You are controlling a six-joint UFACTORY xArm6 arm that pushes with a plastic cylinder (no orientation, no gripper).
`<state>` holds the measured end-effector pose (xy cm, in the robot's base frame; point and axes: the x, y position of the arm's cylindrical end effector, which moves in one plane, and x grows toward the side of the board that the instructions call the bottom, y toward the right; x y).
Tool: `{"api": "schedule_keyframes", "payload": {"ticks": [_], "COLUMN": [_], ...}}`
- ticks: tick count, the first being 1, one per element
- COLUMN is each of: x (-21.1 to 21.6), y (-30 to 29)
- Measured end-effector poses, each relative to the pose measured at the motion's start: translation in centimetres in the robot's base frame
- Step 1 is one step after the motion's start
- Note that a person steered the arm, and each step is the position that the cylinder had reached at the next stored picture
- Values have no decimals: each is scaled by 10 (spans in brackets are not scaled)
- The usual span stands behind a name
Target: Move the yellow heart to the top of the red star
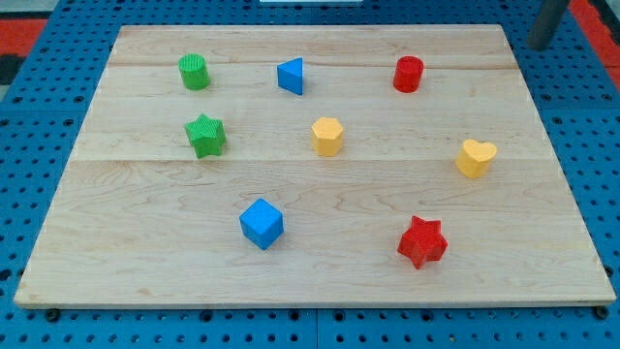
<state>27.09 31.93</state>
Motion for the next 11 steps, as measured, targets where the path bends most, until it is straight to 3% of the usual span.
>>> {"api": "schedule_keyframes", "payload": {"ticks": [2,4,5,6,7,9,11], "x": [153,161,192,192,202,227,219], "y": [-20,-120,-118,-97,-148,-149,-236]}}
